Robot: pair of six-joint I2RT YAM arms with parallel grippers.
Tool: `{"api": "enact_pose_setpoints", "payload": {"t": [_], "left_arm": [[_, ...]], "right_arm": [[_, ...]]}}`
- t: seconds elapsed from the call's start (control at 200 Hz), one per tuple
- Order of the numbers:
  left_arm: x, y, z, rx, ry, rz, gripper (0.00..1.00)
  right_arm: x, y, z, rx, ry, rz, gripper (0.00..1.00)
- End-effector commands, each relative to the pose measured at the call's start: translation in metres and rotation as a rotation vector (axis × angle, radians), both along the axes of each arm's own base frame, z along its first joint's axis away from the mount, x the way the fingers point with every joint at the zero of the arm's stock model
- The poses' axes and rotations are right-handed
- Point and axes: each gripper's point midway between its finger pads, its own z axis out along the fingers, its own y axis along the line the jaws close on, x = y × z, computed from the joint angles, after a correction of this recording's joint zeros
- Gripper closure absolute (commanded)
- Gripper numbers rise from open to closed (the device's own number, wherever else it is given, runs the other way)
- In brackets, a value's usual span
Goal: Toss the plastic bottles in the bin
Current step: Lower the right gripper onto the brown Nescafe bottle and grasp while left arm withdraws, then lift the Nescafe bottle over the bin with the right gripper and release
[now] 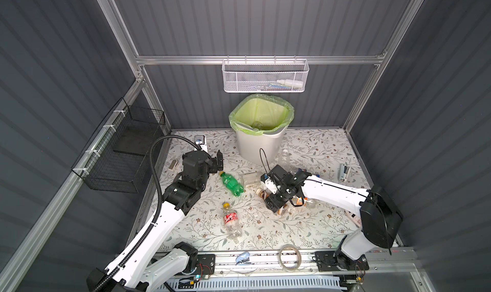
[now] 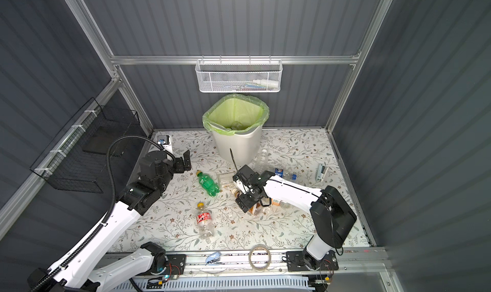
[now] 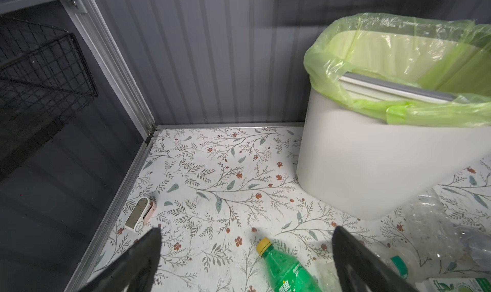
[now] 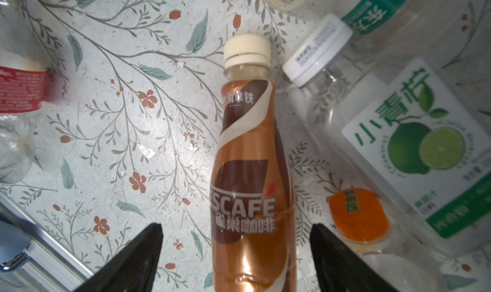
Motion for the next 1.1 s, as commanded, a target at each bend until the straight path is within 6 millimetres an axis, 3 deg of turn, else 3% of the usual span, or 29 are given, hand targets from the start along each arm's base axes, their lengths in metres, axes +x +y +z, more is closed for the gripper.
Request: {"api": "enact_pose_setpoints", "payload": {"t": [0.0,0.415,0.61,0.795,0.956,1.096], "left_arm": [[-0.002,0.008,-0.004,-0.002,0.007,0.036,0.0],[-0.004,0.004,-0.025,-0.015,0.038,0.021,0.0],[-0.004,0.004,-0.035,-0.023,0.051,0.024,0.0],[-0.003,0.003,-0.039,-0.021,0.058,0.023,0.0],[-0.002,0.002,-0.044,-0.022,0.065,0.021,0.0],[-0.003,0.002,-0.044,-0.027,0.064,0.017,0.0]], "right_arm": [[0.007,0.006,-0.003,-0.019,-0.032,0.018,0.13],[0.012,0.009,-0.029,-0.119,-0.086,0.024,0.21],[0.006,0.01,-0.031,-0.121,-0.102,0.025,0.33],[0.004,0.007,-0.022,-0.097,-0.132,0.009,0.46],[0.002,0.004,-0.015,-0.078,-0.147,0.003,0.5],[0.003,0.006,0.003,-0.031,-0.175,-0.009,0.5]]}}
